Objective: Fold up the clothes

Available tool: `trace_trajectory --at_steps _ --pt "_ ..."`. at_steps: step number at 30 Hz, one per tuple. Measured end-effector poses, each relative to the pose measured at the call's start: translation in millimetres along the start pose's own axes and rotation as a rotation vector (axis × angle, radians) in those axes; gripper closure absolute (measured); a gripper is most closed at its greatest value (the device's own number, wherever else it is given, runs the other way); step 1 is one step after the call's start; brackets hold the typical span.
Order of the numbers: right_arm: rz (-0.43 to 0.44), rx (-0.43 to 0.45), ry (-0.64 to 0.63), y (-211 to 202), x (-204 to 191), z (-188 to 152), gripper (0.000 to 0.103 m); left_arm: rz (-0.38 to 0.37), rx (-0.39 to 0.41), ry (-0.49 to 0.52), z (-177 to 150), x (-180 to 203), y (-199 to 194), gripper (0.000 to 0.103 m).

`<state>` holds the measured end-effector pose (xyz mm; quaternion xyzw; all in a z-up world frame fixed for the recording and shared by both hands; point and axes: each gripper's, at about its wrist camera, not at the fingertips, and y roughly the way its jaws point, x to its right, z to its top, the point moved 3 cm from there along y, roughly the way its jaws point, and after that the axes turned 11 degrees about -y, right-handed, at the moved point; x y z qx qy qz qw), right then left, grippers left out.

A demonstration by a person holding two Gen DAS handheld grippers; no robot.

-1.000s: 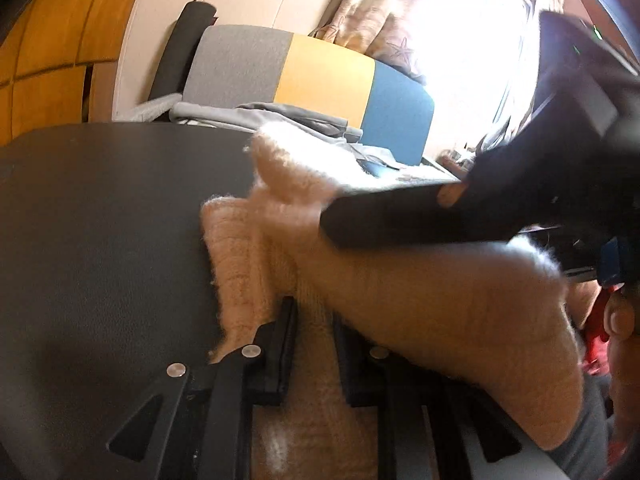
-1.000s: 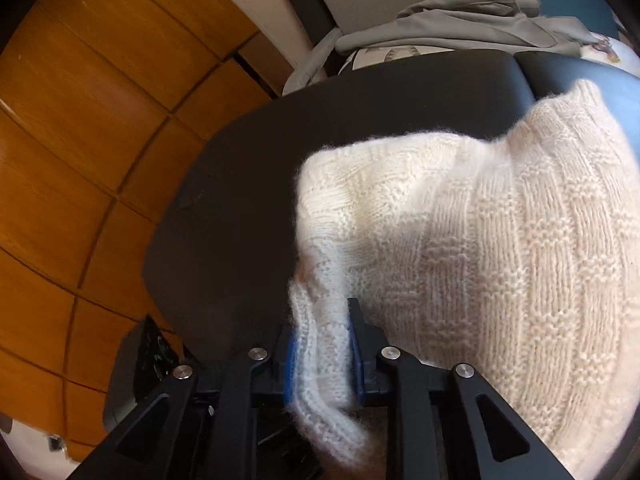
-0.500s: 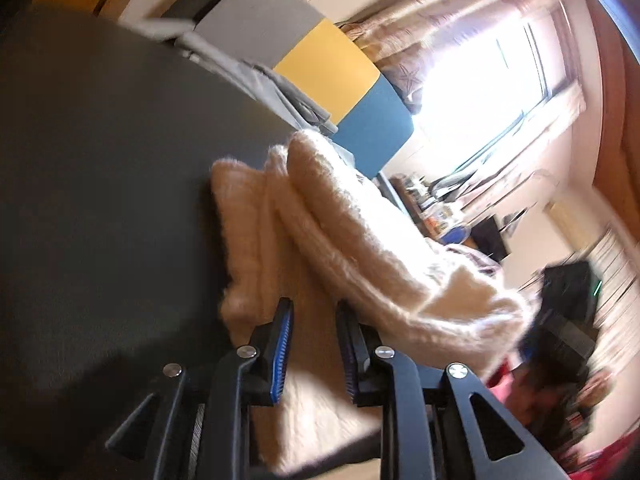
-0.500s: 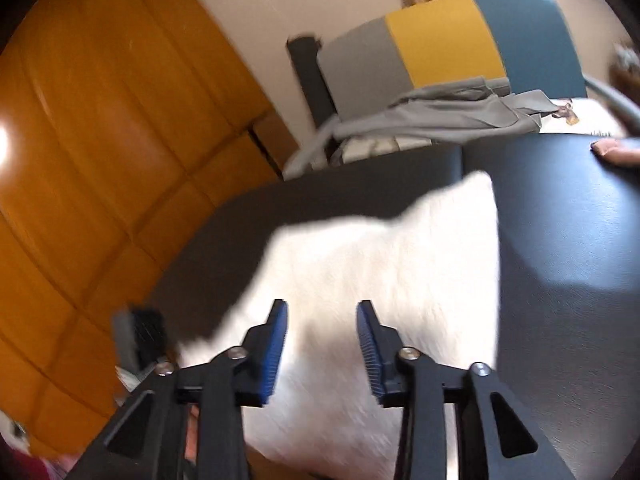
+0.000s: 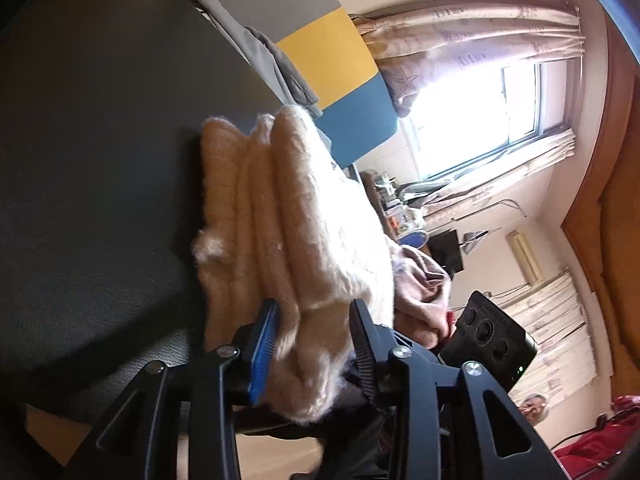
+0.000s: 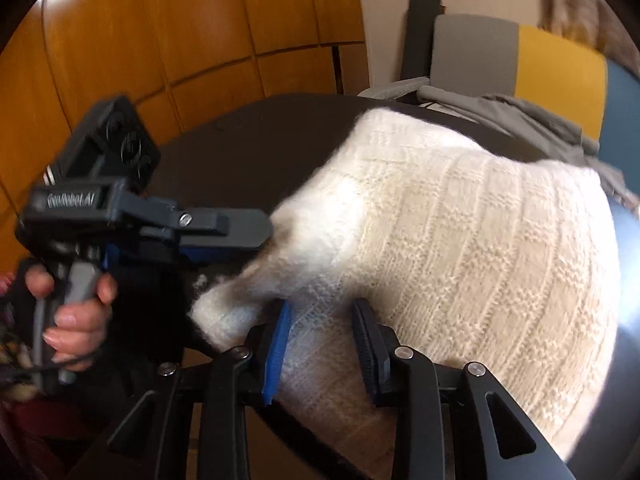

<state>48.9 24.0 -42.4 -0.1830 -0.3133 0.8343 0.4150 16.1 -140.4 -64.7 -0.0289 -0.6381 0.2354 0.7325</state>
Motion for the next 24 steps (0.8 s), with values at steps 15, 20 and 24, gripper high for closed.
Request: trace_trajectory --at_steps 15,20,24 --pt "-0.037 0.059 -0.024 -20 -9 7 0.066 0.294 0.000 0.187 -5 42 50 0.090" --pt "-0.125 0.086 0.002 -40 9 5 0.065 0.176 0.081 0.233 7 70 29 0.095" --pt "-0.173 0.068 0.078 -42 39 0 0.065 0.242 0.115 0.220 28 60 29 0.095"
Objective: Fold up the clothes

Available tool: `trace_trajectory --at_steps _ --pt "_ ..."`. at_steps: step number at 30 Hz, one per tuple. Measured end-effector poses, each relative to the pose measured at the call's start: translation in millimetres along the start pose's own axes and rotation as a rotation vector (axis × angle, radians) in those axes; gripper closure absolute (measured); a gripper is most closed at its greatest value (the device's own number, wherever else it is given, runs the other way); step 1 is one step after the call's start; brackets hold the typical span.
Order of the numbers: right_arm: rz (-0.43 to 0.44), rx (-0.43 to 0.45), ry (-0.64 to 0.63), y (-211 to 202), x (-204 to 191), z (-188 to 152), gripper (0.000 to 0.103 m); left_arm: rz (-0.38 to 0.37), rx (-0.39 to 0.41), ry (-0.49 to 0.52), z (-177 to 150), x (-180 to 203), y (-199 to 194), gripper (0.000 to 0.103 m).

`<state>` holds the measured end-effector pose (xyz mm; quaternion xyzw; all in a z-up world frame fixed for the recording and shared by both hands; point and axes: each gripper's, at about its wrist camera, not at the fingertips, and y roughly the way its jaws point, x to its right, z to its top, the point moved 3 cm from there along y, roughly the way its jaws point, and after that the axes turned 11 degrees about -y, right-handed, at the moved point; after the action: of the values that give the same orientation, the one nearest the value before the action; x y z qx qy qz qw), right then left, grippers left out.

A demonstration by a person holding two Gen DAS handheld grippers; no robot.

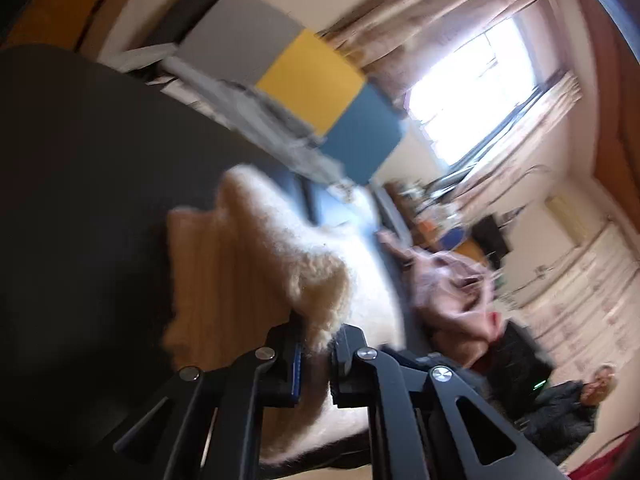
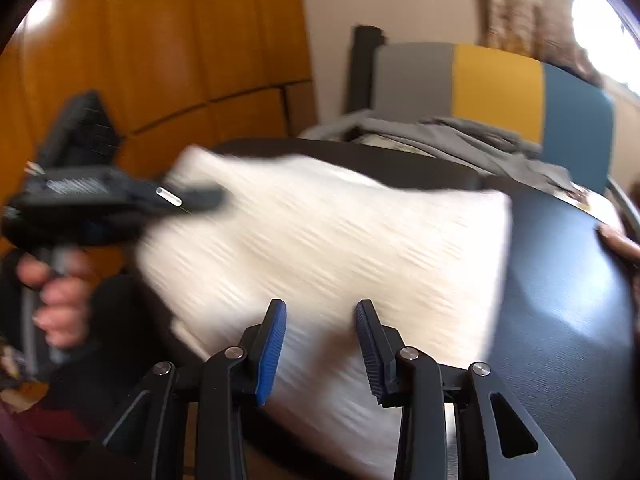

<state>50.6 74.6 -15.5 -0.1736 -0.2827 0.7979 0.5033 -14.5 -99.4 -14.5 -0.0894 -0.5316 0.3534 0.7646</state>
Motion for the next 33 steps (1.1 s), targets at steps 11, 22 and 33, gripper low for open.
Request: trace_trajectory --at_steps 11,22,33 --pt "0.109 0.004 0.103 -14 11 -7 0.064 -0.002 -0.012 -0.102 -29 -63 11 0.092" --pt "0.111 -0.074 0.158 -16 28 -29 0.068 0.011 0.009 -0.069 -24 -77 11 0.090" --pt "0.011 -0.037 0.093 30 75 62 0.079 0.046 0.031 -0.012 -29 -76 5 0.089"
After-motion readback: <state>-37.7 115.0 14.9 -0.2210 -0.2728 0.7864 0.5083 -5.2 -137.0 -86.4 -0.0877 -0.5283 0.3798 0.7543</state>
